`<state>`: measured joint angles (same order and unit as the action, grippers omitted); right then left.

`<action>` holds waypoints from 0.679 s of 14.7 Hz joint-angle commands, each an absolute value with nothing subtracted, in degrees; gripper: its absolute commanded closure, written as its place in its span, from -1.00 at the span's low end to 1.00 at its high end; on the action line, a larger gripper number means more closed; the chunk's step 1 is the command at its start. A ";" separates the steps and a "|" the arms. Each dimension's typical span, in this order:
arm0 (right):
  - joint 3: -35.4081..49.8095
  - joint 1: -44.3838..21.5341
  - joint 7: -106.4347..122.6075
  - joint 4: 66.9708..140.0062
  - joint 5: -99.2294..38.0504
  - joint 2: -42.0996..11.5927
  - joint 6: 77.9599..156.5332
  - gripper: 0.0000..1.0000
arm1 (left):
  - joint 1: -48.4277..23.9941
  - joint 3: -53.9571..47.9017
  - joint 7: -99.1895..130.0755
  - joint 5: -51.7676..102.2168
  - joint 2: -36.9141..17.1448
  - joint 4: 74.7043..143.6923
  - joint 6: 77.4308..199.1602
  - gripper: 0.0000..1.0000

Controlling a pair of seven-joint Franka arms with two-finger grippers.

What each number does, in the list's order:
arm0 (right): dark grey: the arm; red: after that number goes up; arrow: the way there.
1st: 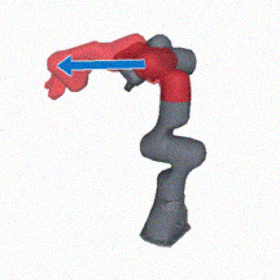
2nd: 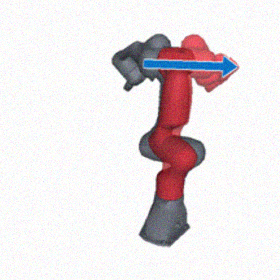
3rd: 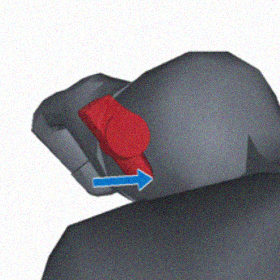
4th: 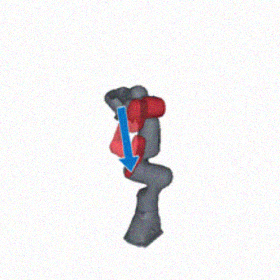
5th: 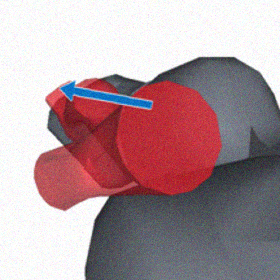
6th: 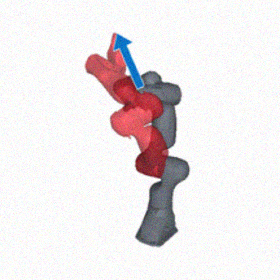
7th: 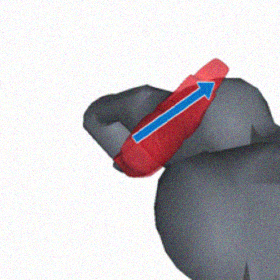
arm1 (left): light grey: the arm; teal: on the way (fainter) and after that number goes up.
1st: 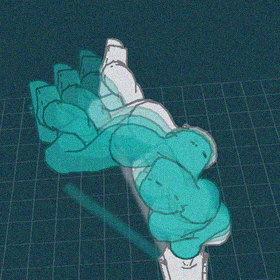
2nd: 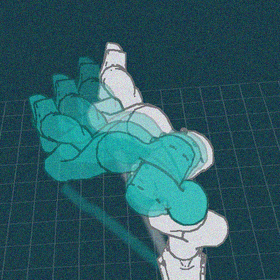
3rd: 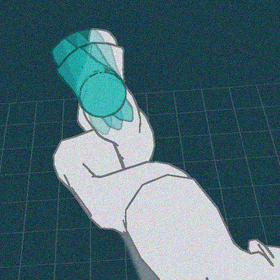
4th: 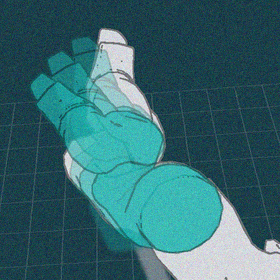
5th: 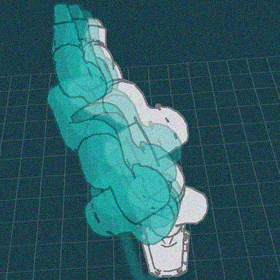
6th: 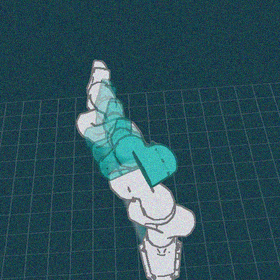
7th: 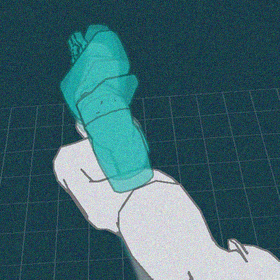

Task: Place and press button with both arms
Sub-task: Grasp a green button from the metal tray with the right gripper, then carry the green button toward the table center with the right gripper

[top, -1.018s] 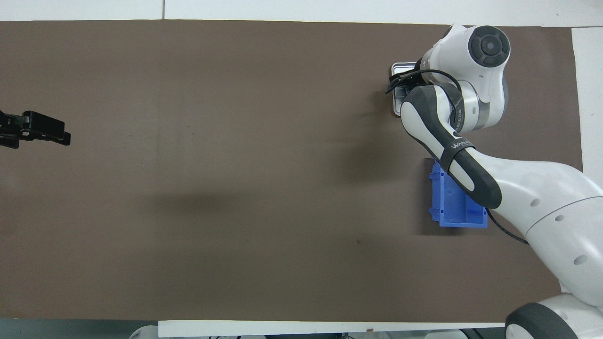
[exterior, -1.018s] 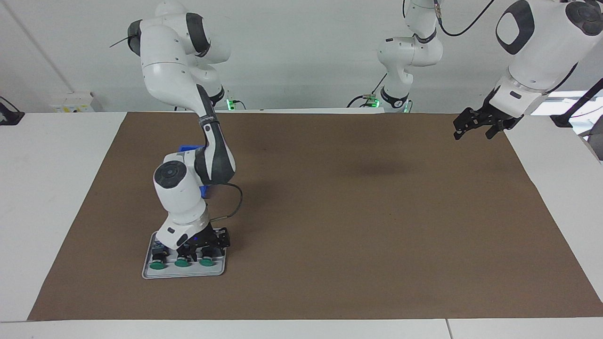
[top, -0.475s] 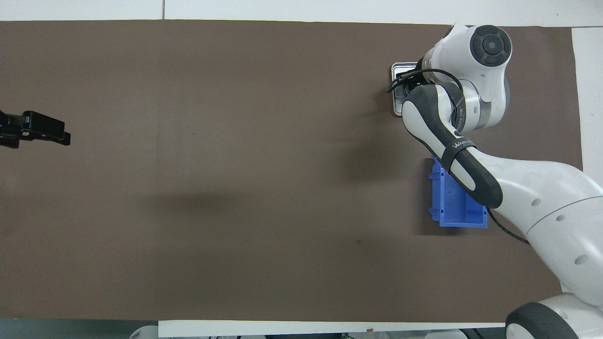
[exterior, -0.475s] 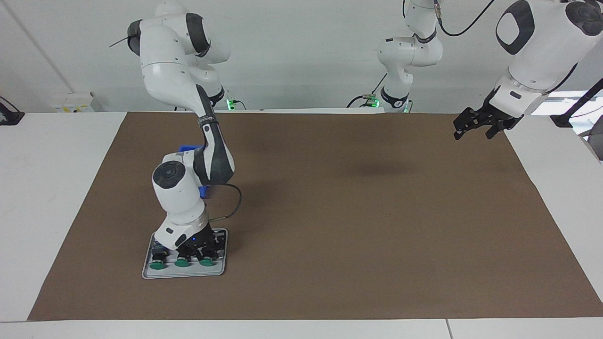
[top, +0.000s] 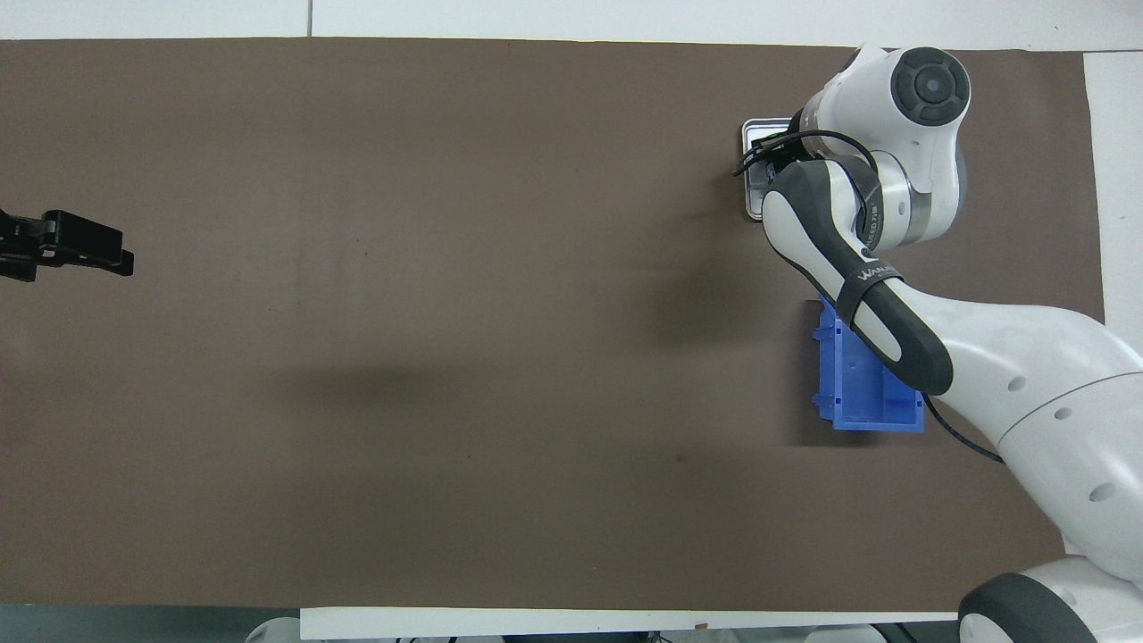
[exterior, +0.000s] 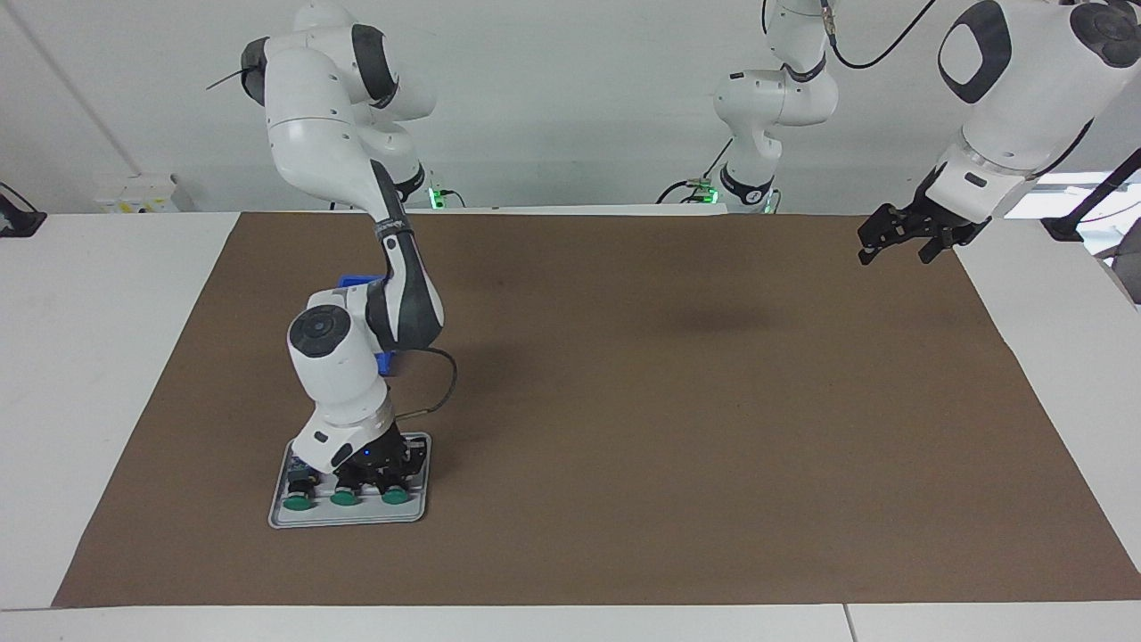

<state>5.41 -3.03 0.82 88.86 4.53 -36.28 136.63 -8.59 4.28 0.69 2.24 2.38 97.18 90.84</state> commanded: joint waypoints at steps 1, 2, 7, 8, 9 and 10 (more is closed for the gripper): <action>5.54 -2.81 -0.09 85.36 4.84 -36.74 131.85 0.84 | -8.53 4.22 0.35 1.23 2.90 97.29 90.88 -1.00; 5.54 -2.81 -0.09 83.51 4.66 -36.56 128.88 0.84 | -8.53 4.22 0.44 1.23 2.90 97.29 90.88 -1.00; 0.55 -5.43 -5.33 76.99 -2.98 -33.41 115.94 0.88 | -8.53 4.22 0.35 1.23 2.90 97.21 90.88 -1.00; -2.34 -7.71 -8.84 76.99 -3.16 -32.35 113.75 0.88 | -8.53 4.22 0.35 1.23 2.90 97.29 90.88 -1.00; -4.64 -10.08 -12.44 76.99 -3.16 -31.65 111.64 0.88 | -8.53 4.22 0.35 1.23 2.90 97.29 90.88 -1.00; -7.88 -13.24 -17.96 76.99 -3.25 -30.86 109.10 0.89 | -8.53 4.22 0.35 1.23 2.90 97.29 90.88 -1.00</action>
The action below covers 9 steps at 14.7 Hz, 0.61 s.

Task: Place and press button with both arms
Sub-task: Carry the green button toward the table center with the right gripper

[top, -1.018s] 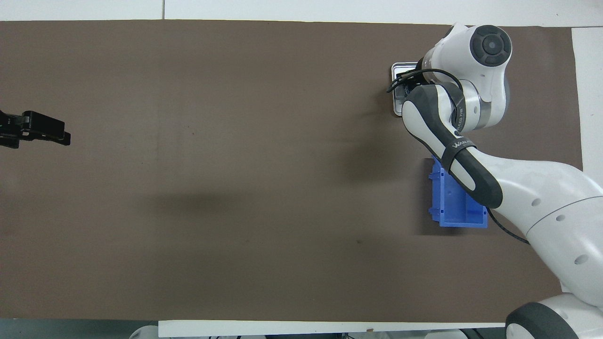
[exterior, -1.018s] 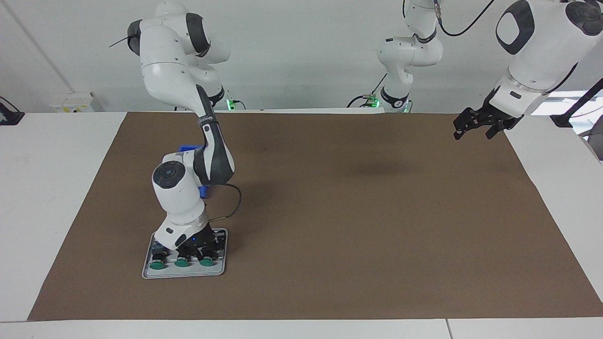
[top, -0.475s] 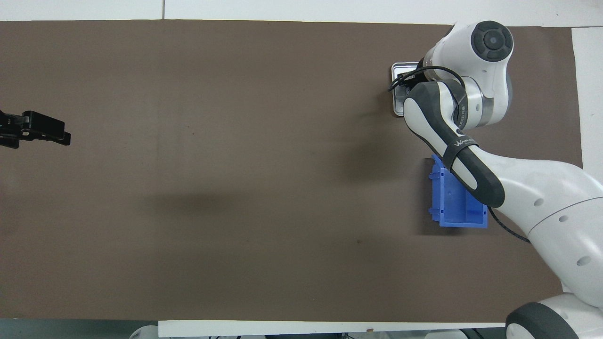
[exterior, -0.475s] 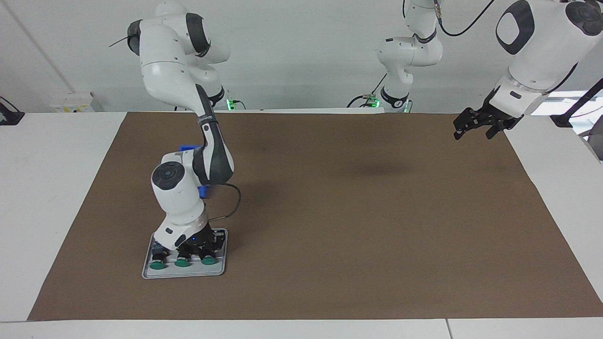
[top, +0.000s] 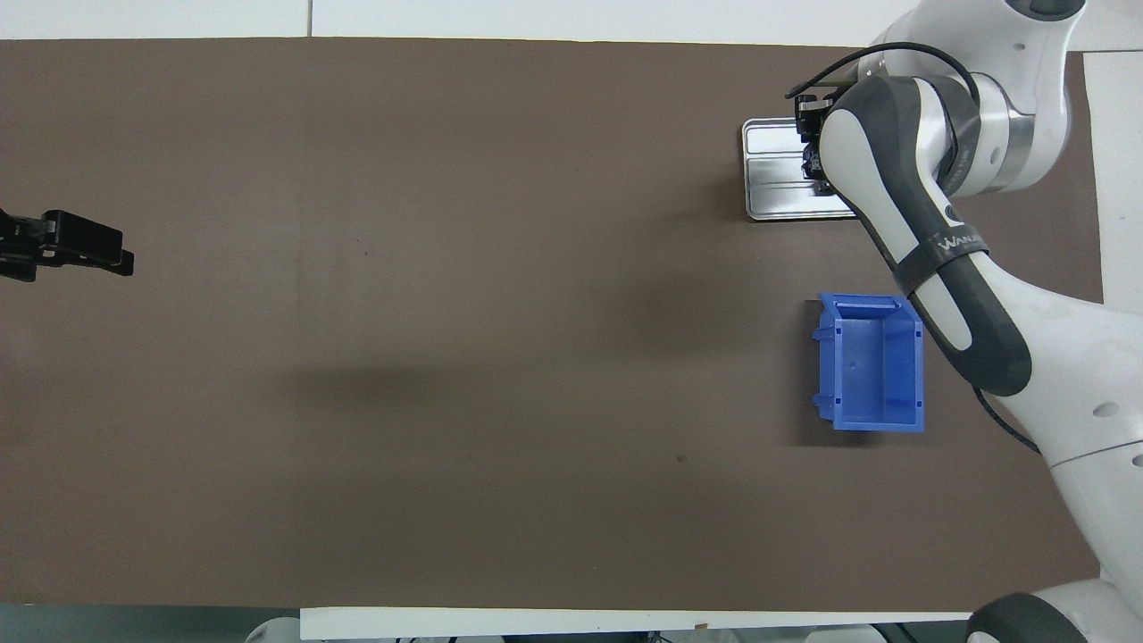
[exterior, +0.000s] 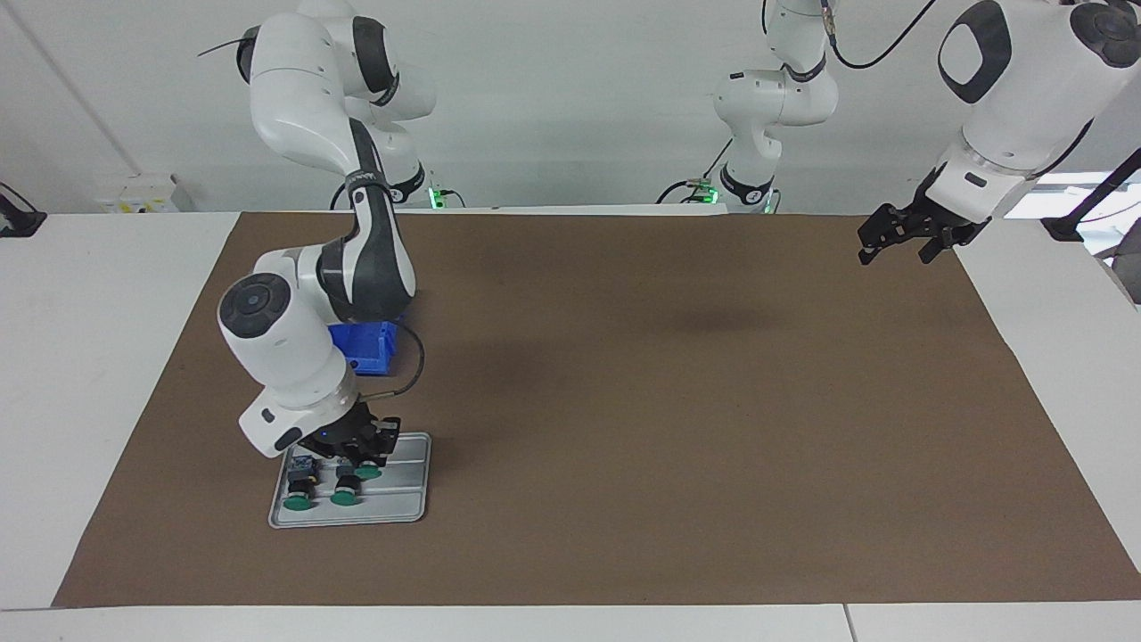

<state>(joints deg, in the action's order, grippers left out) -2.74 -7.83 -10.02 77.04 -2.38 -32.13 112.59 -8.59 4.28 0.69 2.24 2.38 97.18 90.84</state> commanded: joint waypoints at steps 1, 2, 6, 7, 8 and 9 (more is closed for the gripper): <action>-10.61 -16.14 -23.06 76.99 -3.51 -30.50 106.72 0.89 | -8.53 4.22 0.35 1.23 2.90 97.29 90.88 -1.00; -12.55 -18.35 -27.99 76.99 -4.99 -30.06 104.70 0.89 | -8.53 4.22 0.35 1.23 2.90 97.29 90.88 -1.00; -18.96 -25.55 -48.72 76.99 -9.93 -27.86 97.66 0.88 | -8.53 4.22 0.35 1.23 2.90 97.29 90.88 -1.00; -20.46 -28.10 -53.13 77.08 -10.19 -27.86 96.95 0.88 | -8.53 4.22 0.35 1.23 2.90 97.21 90.88 -1.00; -22.48 -31.26 -58.66 77.17 -10.28 -27.95 96.68 0.87 | -8.53 4.22 0.35 1.23 2.90 97.29 90.97 -1.00; -24.50 -33.81 -63.41 77.25 -10.98 -28.04 96.33 0.87 | -8.53 4.22 0.35 1.23 2.90 97.21 90.88 -1.00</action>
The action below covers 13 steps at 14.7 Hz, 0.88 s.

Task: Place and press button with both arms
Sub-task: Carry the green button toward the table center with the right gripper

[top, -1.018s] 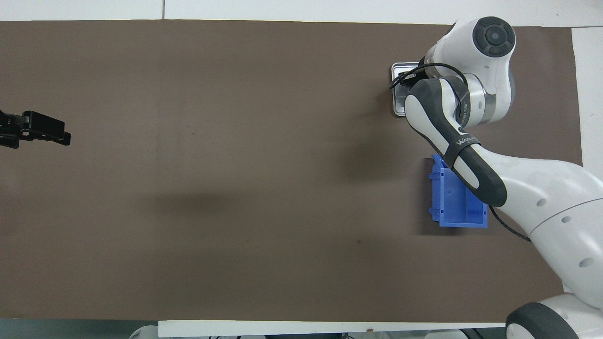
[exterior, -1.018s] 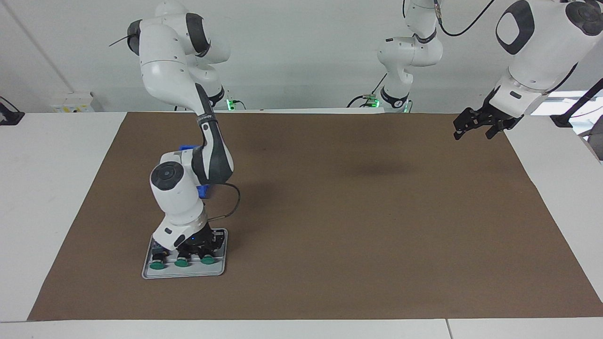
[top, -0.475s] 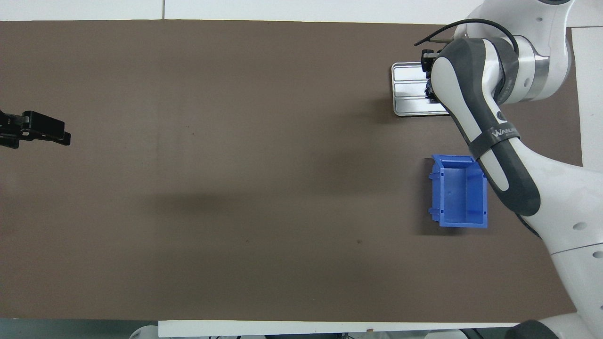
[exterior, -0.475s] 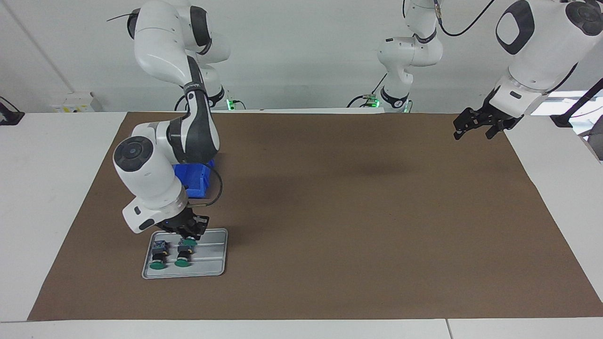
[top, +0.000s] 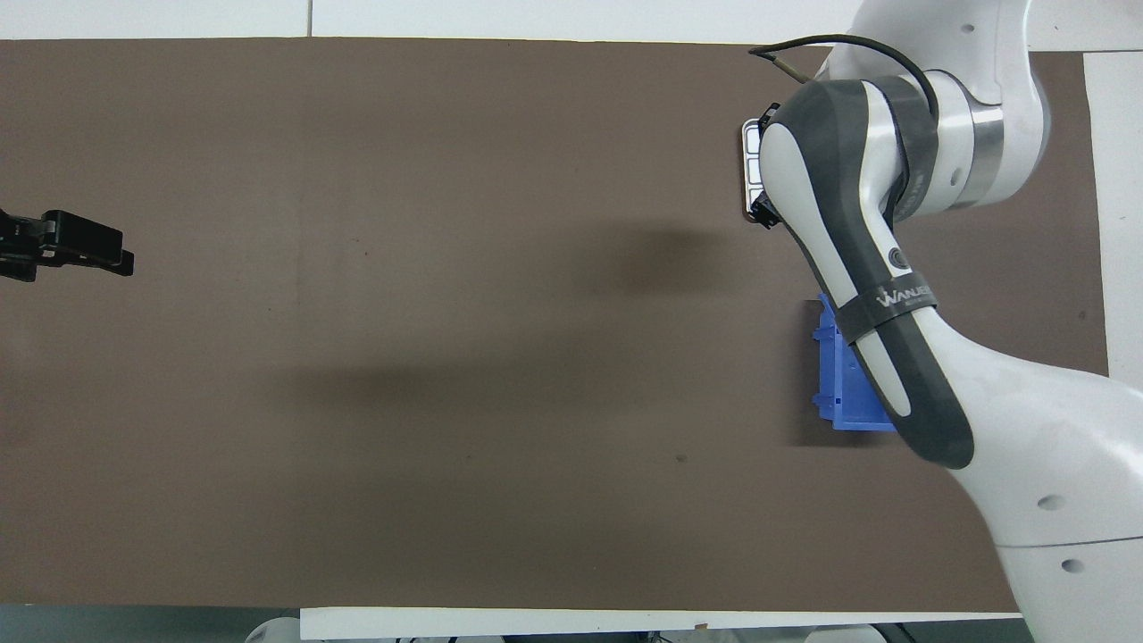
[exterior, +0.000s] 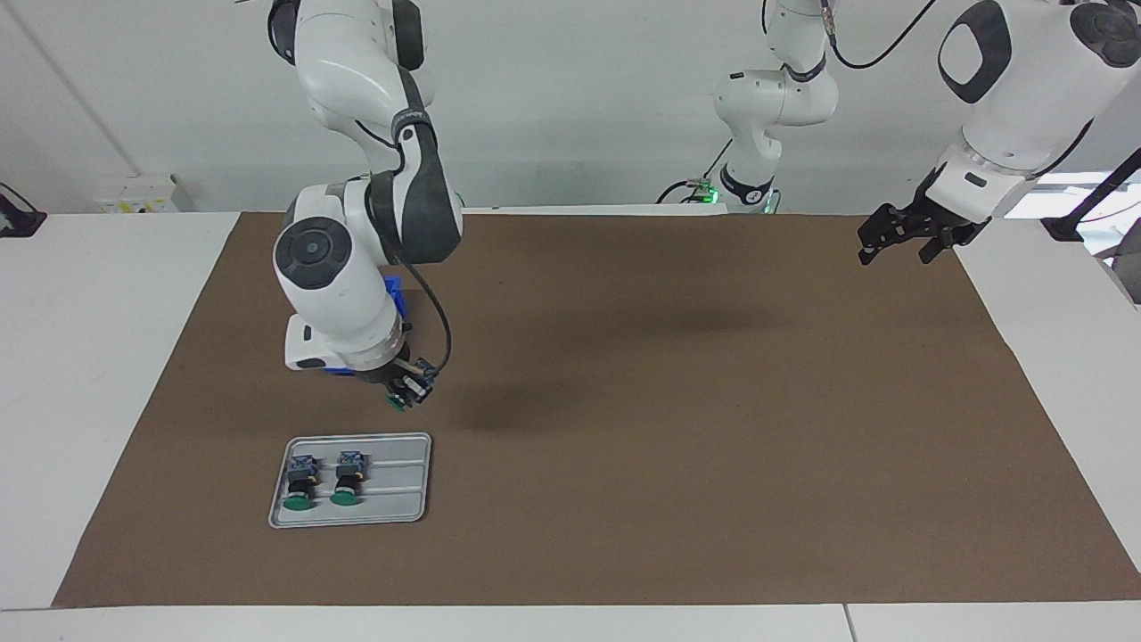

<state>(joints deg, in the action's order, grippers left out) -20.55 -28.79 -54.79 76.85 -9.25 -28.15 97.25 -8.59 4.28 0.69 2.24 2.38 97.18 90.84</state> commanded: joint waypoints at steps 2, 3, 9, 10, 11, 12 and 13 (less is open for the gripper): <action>-28.19 -38.30 -70.02 77.61 -15.36 -28.30 95.63 0.87 | -8.53 4.22 0.35 1.23 2.90 97.21 90.88 -1.00; -30.39 -40.67 -72.92 77.61 -16.25 -28.56 94.58 0.87 | -8.53 4.22 0.35 1.23 2.90 97.29 90.88 -1.00; -36.46 -51.65 -86.90 81.29 -22.13 -28.91 93.25 0.87 | -8.53 4.22 0.35 1.23 2.90 97.29 90.88 -1.00; -38.65 -54.72 -89.45 81.99 -22.67 -30.22 93.34 0.86 | -8.53 4.22 0.44 1.23 2.90 97.29 90.88 -1.00; -40.06 -56.93 -91.47 82.00 -24.07 -31.45 93.34 0.86 | -8.53 4.22 0.35 1.23 2.90 97.21 90.88 -1.00; -40.77 -58.17 -92.71 82.00 -26.00 -32.42 93.77 0.86 | -8.53 4.22 0.35 1.23 2.90 97.29 90.88 -1.00; -42.00 -58.71 -93.86 81.91 -28.36 -33.65 94.30 0.86 | -8.53 4.22 0.35 1.23 2.90 97.29 90.88 -1.00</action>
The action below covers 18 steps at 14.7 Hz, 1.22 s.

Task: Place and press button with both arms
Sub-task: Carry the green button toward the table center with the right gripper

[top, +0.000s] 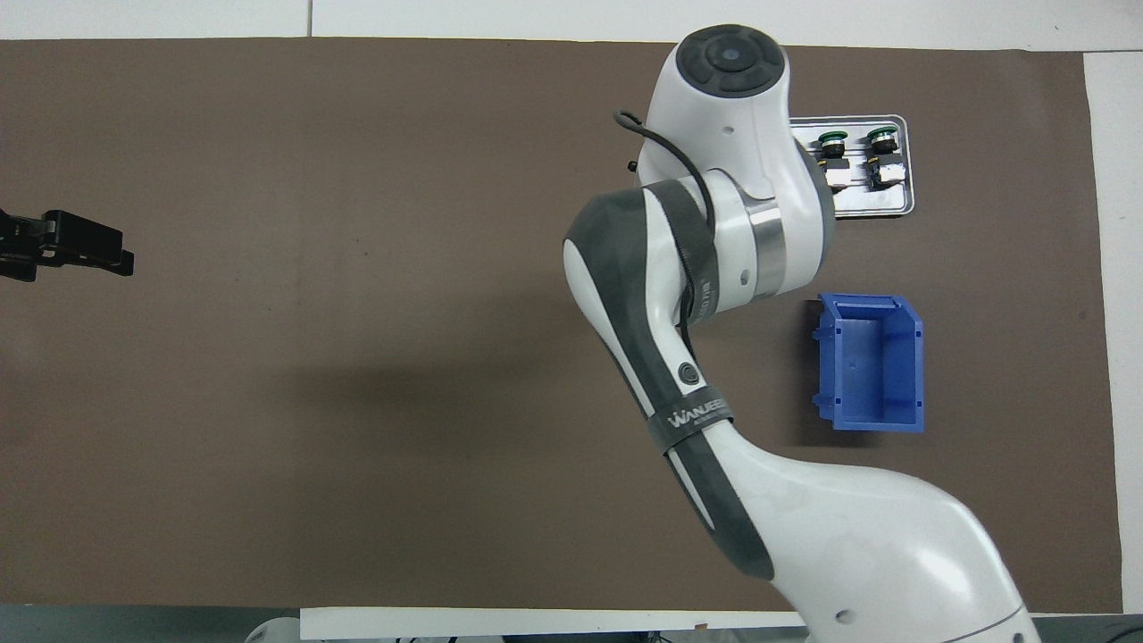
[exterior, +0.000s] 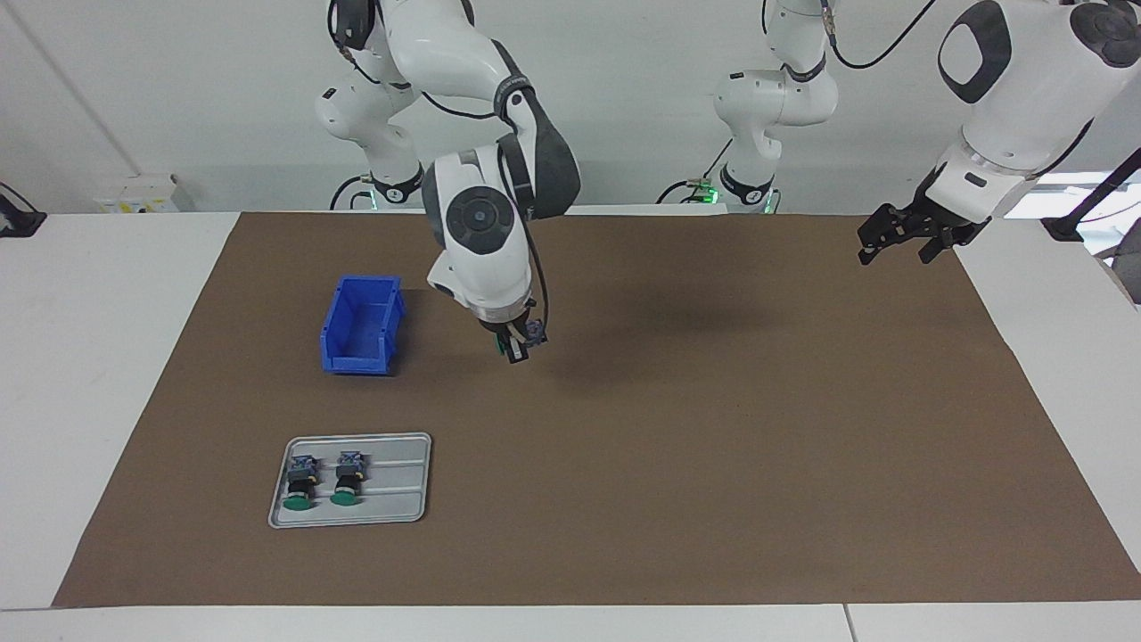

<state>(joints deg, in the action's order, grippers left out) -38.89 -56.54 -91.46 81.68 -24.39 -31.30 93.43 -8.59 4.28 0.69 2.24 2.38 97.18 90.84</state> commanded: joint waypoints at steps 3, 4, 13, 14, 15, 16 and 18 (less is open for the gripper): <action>-47.00 -63.00 -95.10 81.65 -34.09 -38.66 95.27 0.86 | -8.53 4.22 0.35 1.23 2.90 97.29 90.88 -1.00; -48.15 -63.71 -95.01 81.91 -34.97 -39.72 95.97 0.86 | -8.53 4.22 0.35 1.23 2.90 97.29 90.88 -1.00; -49.22 -66.26 -92.81 88.76 -37.17 -39.46 99.66 0.85 | -8.53 4.22 0.35 1.23 2.90 97.29 90.88 -1.00; -50.00 -67.75 -92.81 89.38 -38.40 -39.55 99.93 0.85 | -8.53 4.22 0.35 1.23 2.90 97.29 90.88 -1.00; -51.49 -69.07 -92.81 89.47 -39.54 -39.64 99.93 0.85 | -8.53 4.22 0.35 1.23 2.90 97.29 90.88 -1.00; -51.76 -70.30 -92.99 89.65 -40.25 -39.73 100.19 0.84 | -8.53 4.22 0.35 1.23 2.90 97.29 90.88 -1.00; -52.20 -72.15 -93.08 90.44 -40.61 -39.81 100.81 0.82 | -8.61 4.22 0.53 1.23 2.90 97.21 91.05 -1.00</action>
